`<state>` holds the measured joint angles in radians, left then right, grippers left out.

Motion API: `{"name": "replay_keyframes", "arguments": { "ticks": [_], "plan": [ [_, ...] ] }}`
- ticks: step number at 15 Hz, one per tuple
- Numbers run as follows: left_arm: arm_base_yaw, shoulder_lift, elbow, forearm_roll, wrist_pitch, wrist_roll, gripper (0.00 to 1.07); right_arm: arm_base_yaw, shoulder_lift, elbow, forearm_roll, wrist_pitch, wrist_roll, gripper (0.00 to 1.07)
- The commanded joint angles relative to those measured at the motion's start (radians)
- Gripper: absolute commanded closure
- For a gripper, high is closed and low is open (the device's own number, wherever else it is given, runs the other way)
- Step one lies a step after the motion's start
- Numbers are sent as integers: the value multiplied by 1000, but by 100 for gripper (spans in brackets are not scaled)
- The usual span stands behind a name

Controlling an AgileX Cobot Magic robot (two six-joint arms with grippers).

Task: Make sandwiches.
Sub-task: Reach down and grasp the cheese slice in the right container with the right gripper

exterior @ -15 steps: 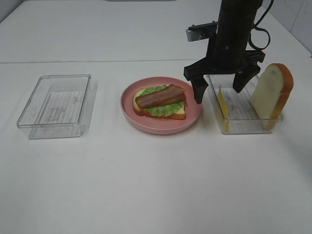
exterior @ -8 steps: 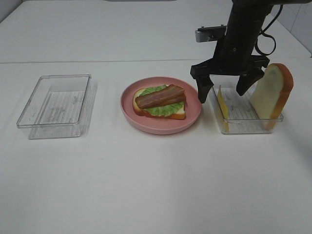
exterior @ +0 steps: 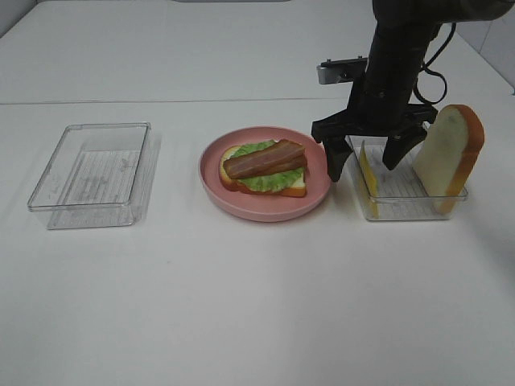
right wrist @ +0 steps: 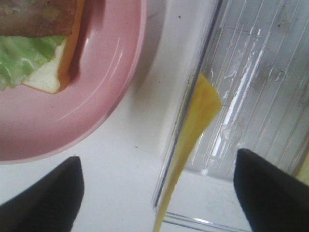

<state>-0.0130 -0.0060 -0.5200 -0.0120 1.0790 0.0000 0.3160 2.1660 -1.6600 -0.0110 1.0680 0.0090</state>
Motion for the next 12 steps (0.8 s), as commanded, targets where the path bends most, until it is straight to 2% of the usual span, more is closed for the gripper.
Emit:
{"name": "replay_keyframes", "arguments": {
  "ticks": [1,3,5,6,7,8,9,12],
  "plan": [
    [1,-2,3,-6,-4,-7,16,-3,3,7,-1,-7,-9,53],
    [1,-2,3,-6,-4,-7,16,-3,3,7,-1,-8,-9,59],
    [1,-2,3,-6,-4,-7,16,-3,3,7,-9,-8,4,70],
    [1,-2,3,-6,-4,-7,16,-3,3,7,-16,-13,15,81],
    [1,-2,3,-6,-4,-7,16,-3,3,7,-19,-14,20,85],
    [1,-2,3,-6,-4,-7,16,-3,3,7,-28,-14,28,94],
    [1,-2,3,-6,-4,-7,16,-3,3,7,-37,-13,29,107],
    [1,-2,3,-6,-4,-7,16,-3,3,7,-38,-10,29,107]
  ]
}}
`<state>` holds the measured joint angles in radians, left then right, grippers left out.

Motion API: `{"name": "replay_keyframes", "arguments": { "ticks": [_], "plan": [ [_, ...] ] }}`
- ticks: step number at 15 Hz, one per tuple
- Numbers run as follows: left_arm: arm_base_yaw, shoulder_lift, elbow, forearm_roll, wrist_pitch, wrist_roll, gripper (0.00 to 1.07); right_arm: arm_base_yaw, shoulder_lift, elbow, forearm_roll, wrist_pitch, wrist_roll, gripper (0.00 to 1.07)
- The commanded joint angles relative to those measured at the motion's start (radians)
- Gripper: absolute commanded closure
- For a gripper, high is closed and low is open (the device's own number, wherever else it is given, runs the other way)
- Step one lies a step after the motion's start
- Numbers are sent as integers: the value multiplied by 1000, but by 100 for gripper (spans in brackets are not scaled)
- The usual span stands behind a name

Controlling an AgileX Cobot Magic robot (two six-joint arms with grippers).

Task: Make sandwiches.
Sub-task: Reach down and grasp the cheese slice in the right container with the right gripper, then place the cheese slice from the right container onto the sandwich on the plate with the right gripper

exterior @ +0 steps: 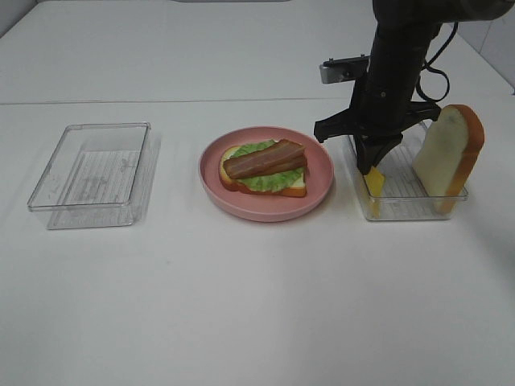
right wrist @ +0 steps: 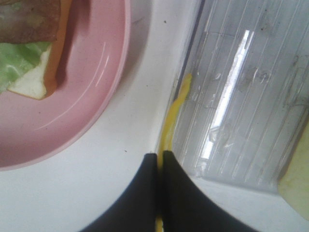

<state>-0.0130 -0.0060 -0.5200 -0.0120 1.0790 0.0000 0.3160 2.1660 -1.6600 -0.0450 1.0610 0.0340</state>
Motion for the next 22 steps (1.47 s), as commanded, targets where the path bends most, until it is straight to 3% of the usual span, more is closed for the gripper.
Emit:
{"name": "replay_keyframes", "arguments": {
  "ticks": [1,8,13,22],
  "plan": [
    [1,-2,3,-6,-4,-7,16,-3,3,7,-10,-3,3,107],
    [1,-2,3,-6,-4,-8,16,-3,-91,-29,-48,82,22,107],
    [1,-2,3,-6,-4,-8,16,-2,-203,-90,12,113,23,107],
    [1,-2,3,-6,-4,-8,16,16,-173,-107,351,13,-1,107]
  ]
}}
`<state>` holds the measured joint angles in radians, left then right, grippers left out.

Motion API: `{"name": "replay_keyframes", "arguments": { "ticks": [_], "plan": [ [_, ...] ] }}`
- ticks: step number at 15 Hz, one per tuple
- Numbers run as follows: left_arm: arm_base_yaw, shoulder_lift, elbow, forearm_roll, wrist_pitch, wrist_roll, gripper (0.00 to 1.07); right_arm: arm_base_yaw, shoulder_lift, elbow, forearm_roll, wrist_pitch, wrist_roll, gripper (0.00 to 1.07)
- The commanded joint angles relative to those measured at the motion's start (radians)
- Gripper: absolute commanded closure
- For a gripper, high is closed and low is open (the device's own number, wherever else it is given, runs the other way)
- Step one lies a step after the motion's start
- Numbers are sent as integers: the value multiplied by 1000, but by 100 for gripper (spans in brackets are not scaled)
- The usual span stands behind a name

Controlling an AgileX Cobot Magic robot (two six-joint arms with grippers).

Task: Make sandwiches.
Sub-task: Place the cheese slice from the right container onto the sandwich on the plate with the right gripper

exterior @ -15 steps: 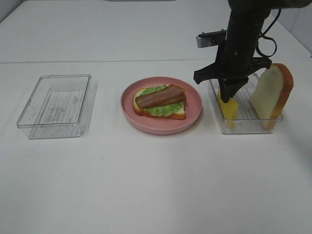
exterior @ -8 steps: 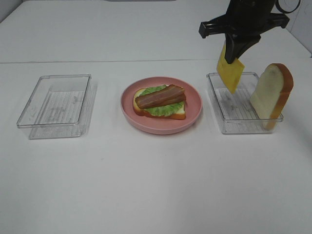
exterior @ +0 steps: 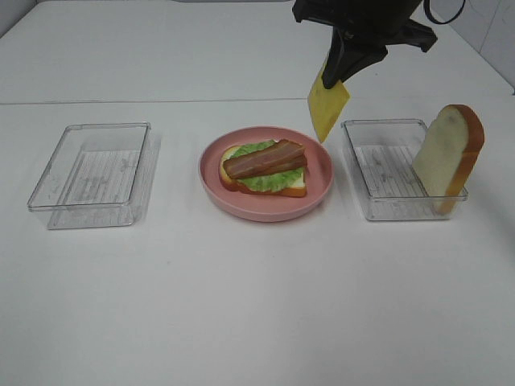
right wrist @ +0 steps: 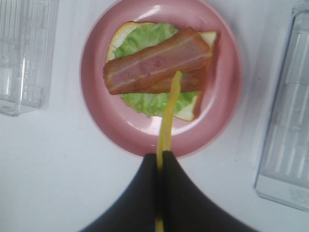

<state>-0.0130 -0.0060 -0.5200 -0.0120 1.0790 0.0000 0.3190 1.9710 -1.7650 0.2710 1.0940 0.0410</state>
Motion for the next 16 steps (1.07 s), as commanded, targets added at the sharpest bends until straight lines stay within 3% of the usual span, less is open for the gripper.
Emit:
{"name": "replay_keyframes", "arguments": {
  "ticks": [1,5,12,16],
  "plan": [
    [1,-2,3,-6,-4,-8,16,22,28,-2,34,-28,-8,107],
    [1,-2,3,-6,-4,-8,16,143,92,-2,86,-176,19,107],
    [1,-2,3,-6,-4,-8,16,170,222,-5,142,-303,11,107],
    [1,-2,3,-6,-4,-8,16,169,244,-5,46,-347,26,107]
  ]
}}
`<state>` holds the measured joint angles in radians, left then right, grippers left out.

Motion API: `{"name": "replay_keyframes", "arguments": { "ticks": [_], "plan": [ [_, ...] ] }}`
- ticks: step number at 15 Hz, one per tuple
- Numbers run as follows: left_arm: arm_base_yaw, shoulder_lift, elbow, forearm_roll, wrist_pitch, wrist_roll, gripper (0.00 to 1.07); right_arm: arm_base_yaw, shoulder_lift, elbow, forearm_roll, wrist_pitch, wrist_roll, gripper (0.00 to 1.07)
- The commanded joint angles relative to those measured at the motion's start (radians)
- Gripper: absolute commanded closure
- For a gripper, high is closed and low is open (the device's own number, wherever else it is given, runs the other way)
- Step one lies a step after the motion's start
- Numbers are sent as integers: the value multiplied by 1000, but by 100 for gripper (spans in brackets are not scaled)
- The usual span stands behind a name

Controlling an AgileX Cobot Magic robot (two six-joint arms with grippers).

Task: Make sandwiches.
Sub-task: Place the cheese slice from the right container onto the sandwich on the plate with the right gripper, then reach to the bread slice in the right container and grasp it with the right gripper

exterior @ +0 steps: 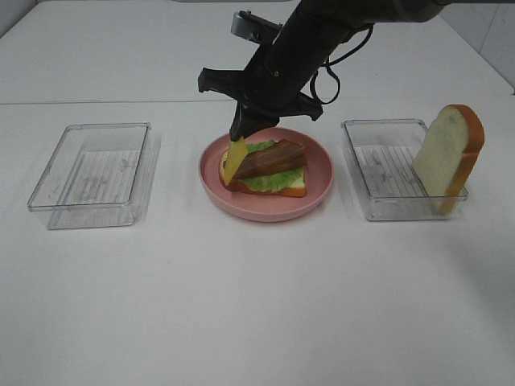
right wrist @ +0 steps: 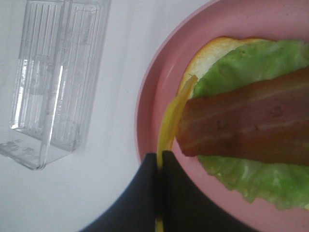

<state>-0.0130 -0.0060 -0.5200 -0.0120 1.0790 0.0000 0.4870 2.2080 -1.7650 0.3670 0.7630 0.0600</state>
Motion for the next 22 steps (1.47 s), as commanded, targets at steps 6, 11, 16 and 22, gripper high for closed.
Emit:
{"name": "replay_keyframes", "arguments": {
  "ticks": [6,11,16,22],
  "plan": [
    [1,-2,3,-6,-4,-8,16,1,55,-5,-286,-12,57,107],
    [1,-2,3,-6,-4,-8,16,1,55,-5,-350,-7,57,103],
    [1,-2,3,-6,-4,-8,16,1,46,-5,-361,1,57,19],
    [1,-2,3,-6,-4,-8,16,0,-121,-10,-504,160,62,16]
  ]
}}
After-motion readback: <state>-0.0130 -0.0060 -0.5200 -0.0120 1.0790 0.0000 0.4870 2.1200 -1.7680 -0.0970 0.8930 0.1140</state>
